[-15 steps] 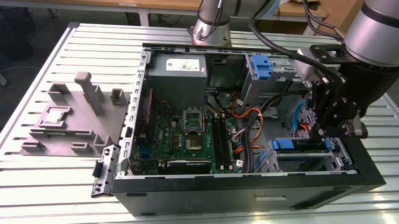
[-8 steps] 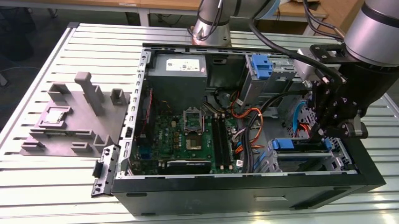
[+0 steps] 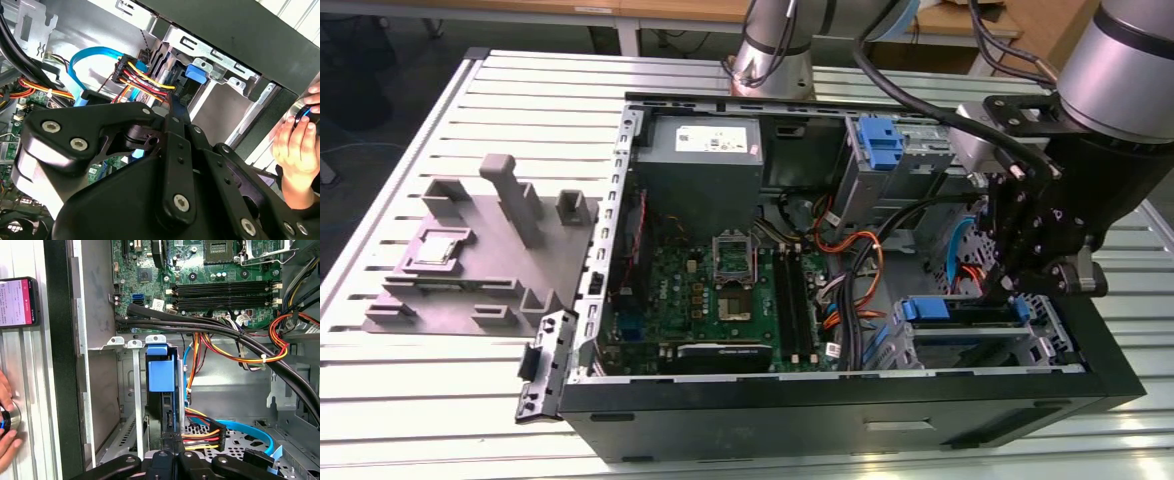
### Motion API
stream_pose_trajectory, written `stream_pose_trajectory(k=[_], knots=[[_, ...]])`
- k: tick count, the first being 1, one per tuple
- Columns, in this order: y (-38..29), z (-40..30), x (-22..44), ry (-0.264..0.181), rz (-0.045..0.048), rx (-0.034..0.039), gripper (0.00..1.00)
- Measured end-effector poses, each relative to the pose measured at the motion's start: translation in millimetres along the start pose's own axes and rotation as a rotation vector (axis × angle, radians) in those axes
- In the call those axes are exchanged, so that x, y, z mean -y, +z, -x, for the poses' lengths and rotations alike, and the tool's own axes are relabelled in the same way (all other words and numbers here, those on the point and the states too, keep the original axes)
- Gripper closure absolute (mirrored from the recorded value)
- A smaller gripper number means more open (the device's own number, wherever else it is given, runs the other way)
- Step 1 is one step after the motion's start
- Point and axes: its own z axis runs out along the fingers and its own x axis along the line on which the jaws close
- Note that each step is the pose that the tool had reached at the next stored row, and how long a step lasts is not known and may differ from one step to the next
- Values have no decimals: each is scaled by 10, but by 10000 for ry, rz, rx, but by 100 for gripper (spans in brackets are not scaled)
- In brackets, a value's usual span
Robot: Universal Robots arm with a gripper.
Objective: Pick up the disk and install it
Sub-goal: 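Insert the second disk wire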
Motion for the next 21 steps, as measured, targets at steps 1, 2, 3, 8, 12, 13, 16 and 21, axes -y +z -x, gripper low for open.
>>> stream_pose_trajectory(k=[1, 2, 3, 8, 12, 13, 16, 21], knots=[[0, 0, 0, 0, 0, -1, 90], [0, 0, 1, -1, 6, -1, 90], [0, 0, 1, -2, 19, -1, 90], [-19, 1, 5, -28, 314, -16, 90], [-79, 1, 9, -30, 351, -17, 90], [-100, 4, 11, -31, 352, -19, 90], [-178, 15, 16, -31, 361, -18, 90], [-337, 24, 28, -32, 365, -18, 90]])
